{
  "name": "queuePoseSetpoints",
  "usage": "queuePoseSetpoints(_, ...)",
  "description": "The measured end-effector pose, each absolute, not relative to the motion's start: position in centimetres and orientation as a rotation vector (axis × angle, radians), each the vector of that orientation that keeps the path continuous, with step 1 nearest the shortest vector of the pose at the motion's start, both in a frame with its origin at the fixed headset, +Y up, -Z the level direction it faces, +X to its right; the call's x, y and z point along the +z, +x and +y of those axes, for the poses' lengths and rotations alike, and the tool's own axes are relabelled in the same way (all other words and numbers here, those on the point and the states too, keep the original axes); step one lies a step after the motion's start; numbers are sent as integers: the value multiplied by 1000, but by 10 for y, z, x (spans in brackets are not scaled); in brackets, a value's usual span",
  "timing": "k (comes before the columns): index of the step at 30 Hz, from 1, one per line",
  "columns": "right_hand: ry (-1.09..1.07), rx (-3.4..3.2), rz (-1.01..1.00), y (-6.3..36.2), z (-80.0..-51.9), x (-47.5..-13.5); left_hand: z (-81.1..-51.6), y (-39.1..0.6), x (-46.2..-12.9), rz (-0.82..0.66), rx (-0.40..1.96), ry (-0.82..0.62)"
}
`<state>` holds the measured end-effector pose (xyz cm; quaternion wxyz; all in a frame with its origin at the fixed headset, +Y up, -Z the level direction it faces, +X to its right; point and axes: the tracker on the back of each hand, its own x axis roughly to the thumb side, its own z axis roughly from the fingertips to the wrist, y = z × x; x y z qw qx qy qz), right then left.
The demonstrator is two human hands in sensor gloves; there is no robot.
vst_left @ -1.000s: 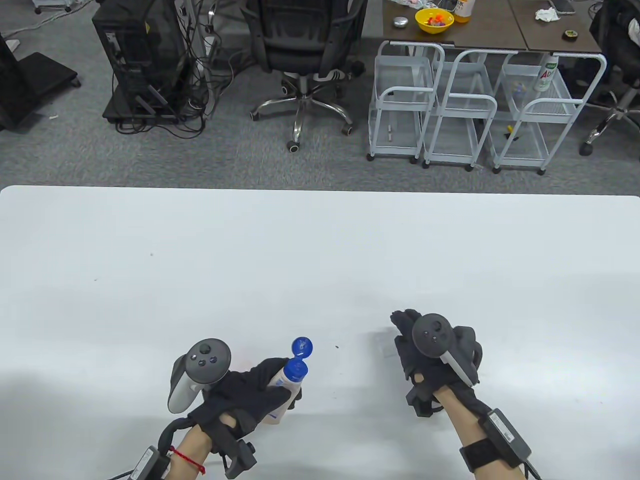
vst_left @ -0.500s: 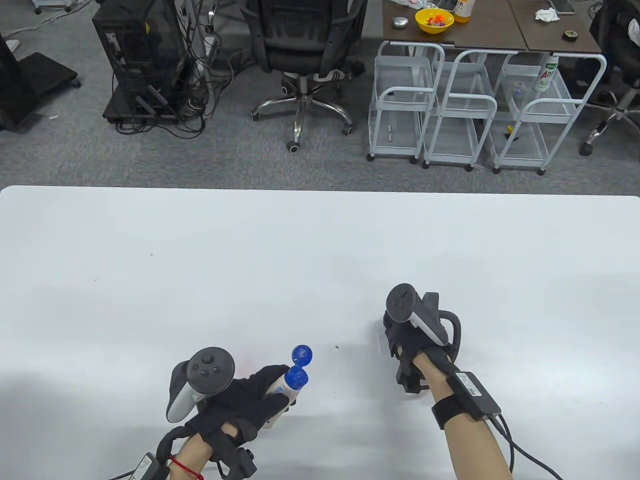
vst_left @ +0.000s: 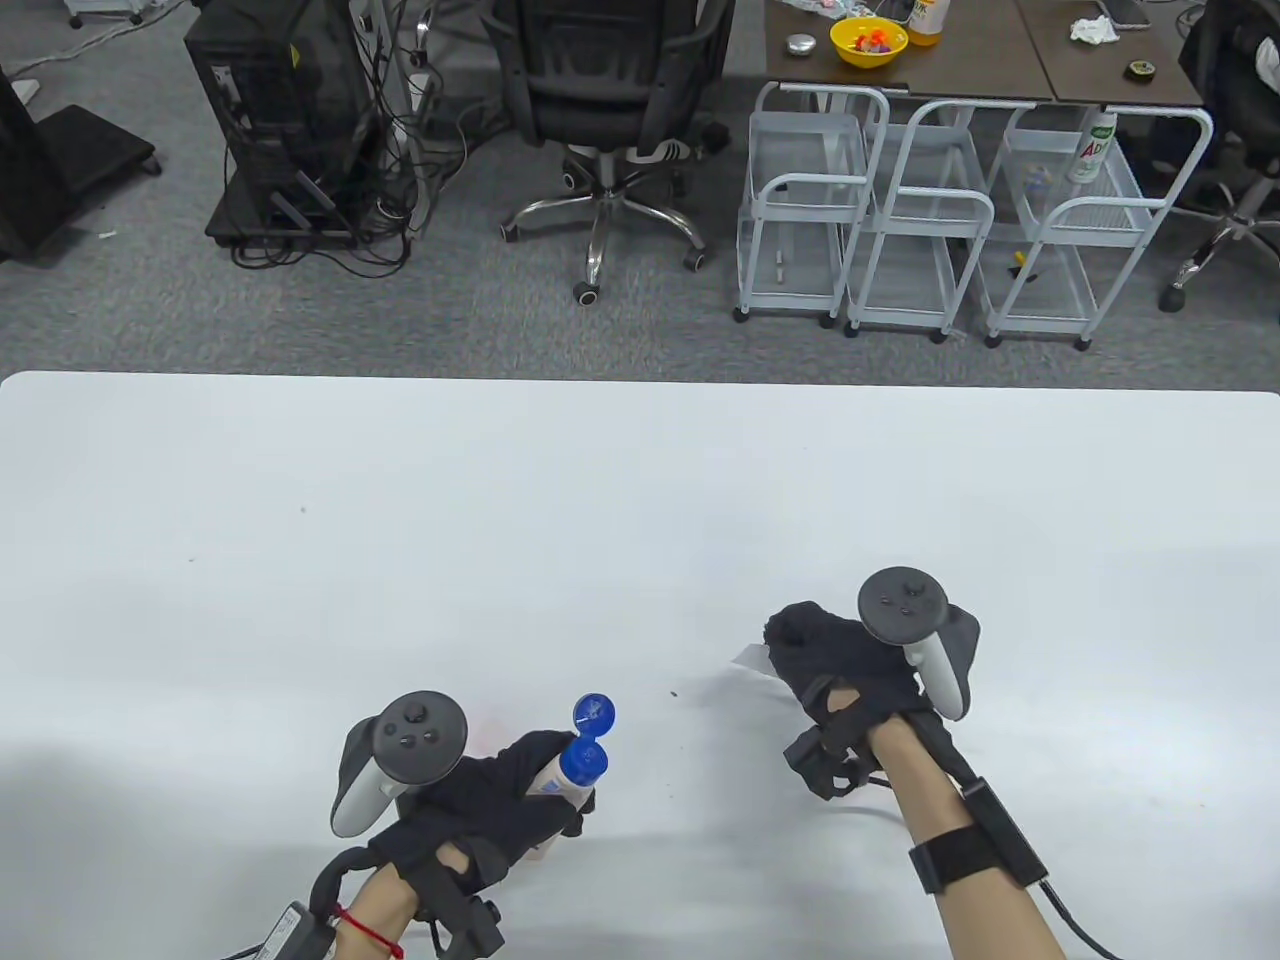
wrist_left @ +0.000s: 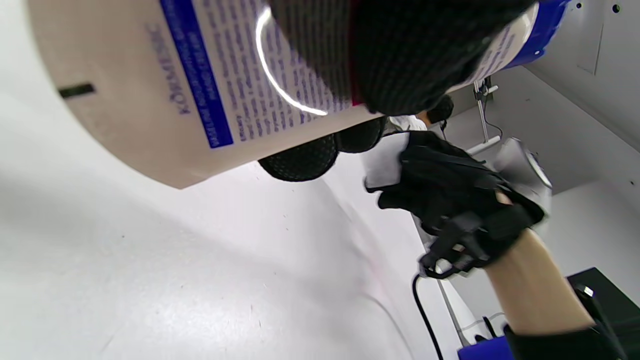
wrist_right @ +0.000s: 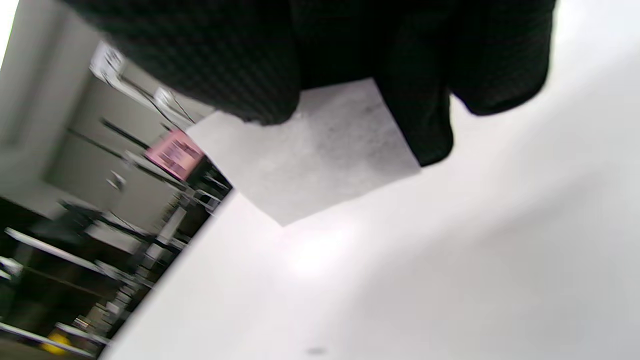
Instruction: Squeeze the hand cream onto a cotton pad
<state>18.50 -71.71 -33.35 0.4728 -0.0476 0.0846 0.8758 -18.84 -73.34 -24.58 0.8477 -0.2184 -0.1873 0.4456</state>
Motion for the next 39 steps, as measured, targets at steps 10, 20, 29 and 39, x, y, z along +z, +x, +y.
queuePoseSetpoints(10,-69,1854,102,148,-690,-244,-738,-180,-242,-338,865,-343)
queuePoseSetpoints(20,-206,1945,246,122,-741,-233,-728,-169,-233,-342,613,-127)
queuePoseSetpoints(29,-179,1831,283,109,-746,-230,-727,-146,-224,-392,377,-98)
queuePoseSetpoints(39,-20,1914,228,96,-744,-229,-732,-144,-223,-359,349,-137)
